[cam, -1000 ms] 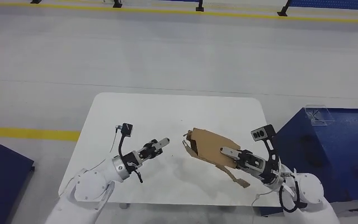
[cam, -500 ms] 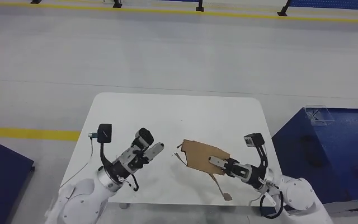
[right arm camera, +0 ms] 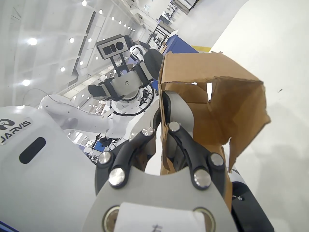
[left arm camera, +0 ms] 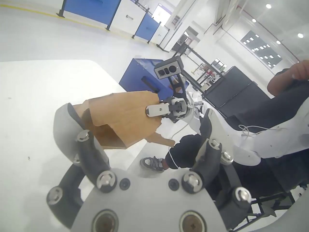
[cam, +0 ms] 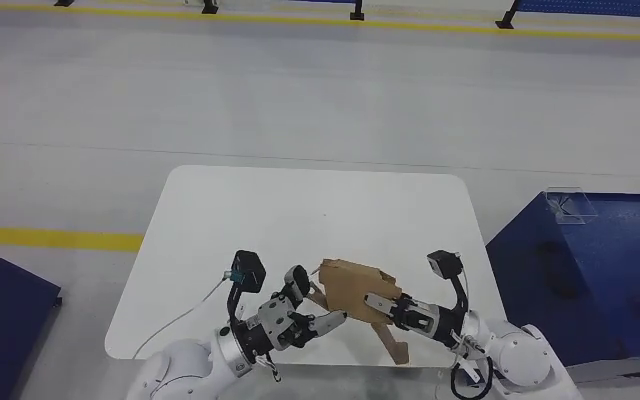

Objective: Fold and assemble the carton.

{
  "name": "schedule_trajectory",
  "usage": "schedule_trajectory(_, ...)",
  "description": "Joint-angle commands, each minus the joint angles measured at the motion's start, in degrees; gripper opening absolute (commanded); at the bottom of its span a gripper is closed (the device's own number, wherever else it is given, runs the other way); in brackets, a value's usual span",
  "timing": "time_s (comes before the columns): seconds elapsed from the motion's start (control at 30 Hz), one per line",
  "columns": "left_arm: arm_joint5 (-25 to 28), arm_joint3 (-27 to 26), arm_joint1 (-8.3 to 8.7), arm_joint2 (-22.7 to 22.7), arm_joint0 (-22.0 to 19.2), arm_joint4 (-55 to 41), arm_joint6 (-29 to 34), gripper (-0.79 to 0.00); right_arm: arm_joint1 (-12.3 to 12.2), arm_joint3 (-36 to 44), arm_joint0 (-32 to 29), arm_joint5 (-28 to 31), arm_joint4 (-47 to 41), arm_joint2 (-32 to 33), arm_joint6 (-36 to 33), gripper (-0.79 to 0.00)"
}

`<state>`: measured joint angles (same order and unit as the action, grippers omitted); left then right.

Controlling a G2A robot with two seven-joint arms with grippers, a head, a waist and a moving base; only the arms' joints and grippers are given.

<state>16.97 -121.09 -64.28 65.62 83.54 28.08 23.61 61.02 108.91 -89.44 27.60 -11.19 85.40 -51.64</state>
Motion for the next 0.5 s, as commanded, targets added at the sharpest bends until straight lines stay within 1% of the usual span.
schedule_trajectory(0.0,-1.6,0.7,-0.15,-0.9,-1.3,-0.2,1.7,0.000,-0.1,0.0,0.0,0.0,-0.4,0.2,-0.4,-0.785)
schedule_trajectory(0.2,-2.8,1.9,-0.51,-2.4,-3.1,-0.8,2.1,0.000,-0.3,0.2,0.0,0.2,-1.3,0.2,-0.7,-0.785)
schedule_trajectory(0.47,-1.8,0.8,-0.55,-2.7,-2.5,-0.8,2.0,0.000,-0.5,-0.1,0.3,0.0,-0.7,-0.5,-0.5,-0.785)
